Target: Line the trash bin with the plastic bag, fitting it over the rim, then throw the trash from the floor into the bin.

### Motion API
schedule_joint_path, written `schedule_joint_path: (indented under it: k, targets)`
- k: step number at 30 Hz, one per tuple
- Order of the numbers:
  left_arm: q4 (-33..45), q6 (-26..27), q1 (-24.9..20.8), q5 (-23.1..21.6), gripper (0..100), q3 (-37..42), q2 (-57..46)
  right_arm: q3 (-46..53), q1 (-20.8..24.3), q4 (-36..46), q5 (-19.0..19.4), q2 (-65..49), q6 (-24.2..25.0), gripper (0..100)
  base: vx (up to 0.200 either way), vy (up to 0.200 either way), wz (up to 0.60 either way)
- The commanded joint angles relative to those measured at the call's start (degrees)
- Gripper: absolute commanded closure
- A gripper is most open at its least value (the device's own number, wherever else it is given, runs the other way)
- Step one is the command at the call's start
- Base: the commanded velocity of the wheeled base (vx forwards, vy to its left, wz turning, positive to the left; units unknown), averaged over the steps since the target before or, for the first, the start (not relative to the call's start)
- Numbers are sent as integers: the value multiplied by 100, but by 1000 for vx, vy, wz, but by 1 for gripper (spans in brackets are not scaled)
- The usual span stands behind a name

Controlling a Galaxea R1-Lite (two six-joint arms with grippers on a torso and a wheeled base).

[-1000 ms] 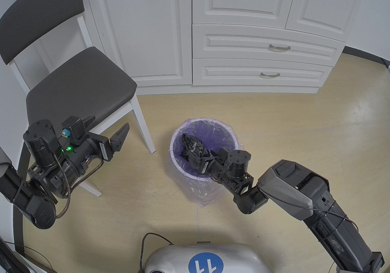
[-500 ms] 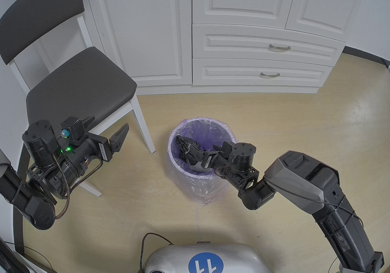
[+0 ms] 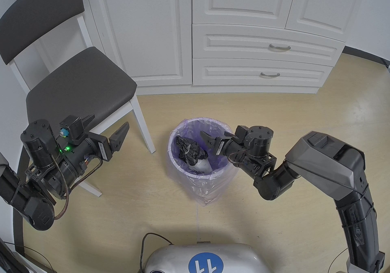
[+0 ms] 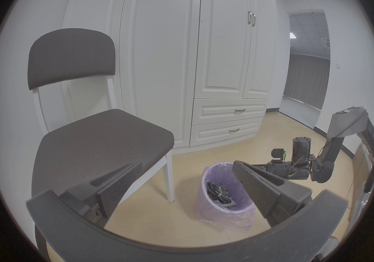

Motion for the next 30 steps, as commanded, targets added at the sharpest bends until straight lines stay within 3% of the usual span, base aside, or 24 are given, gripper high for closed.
schedule_joint_path:
  k: [1, 12, 20, 30]
  targets:
    - [-3, -1, -33, 0, 0, 10, -97, 380, -150, -2, 6, -633, 5, 0, 0, 0, 0]
    - [-3, 131, -112, 334, 0, 1, -237, 1636, -467, 7, -64, -1872, -4, 0, 0, 0, 0]
    - [-21, 597, -191, 589, 0, 36, -246, 2436, -853, -90, -539, -2505, -30, 0, 0, 0, 0]
    - [-689, 579, -42, 598, 0, 256, -211, 3561, -1258, -1312, -636, -2672, -812, 0, 0, 0, 0]
